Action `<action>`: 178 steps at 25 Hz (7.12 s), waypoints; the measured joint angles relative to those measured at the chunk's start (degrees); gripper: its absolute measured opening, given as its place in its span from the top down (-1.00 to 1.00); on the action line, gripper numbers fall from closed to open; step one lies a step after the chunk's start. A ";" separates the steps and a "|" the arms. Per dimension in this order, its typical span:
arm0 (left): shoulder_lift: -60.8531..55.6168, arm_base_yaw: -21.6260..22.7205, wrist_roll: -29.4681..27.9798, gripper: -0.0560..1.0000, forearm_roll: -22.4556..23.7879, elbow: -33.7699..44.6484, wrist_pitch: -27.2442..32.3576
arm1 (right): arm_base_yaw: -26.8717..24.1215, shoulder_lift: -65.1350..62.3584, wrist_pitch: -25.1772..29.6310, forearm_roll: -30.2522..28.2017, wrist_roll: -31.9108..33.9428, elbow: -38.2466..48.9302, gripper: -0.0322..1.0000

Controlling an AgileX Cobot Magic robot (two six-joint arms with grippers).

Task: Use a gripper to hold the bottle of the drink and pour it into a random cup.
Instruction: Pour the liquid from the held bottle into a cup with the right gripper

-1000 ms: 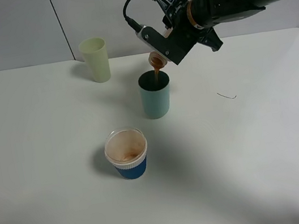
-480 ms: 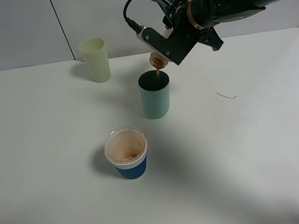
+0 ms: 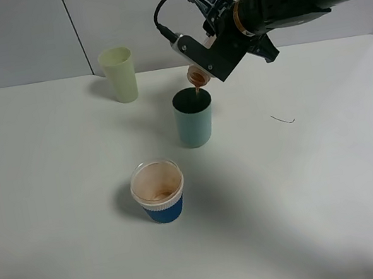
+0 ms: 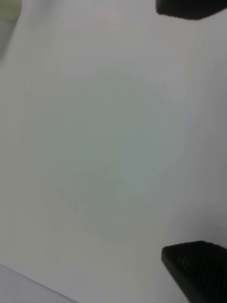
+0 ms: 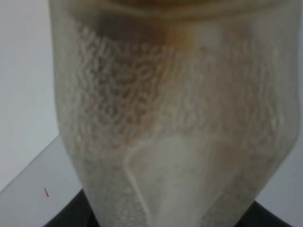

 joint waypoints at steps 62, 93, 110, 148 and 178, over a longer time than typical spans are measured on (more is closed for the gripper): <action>0.00 0.00 0.00 -0.87 0.00 0.00 0.00 | 0.99 0.00 0.14 -1.97 -8.03 -1.81 0.22; 0.00 0.00 0.00 -0.87 0.00 0.00 0.00 | 3.26 0.00 3.33 -0.04 -8.46 -1.88 0.22; 0.00 0.00 0.00 -0.87 0.00 0.00 0.00 | 4.98 1.42 5.29 -2.06 -8.04 -6.66 0.22; 0.00 0.00 0.00 -0.87 0.00 0.00 0.00 | 5.67 1.42 2.85 -7.51 -13.24 -6.66 0.22; 0.00 0.00 0.00 -0.87 0.00 0.00 0.00 | 6.11 1.42 9.22 -5.08 17.50 -6.66 0.22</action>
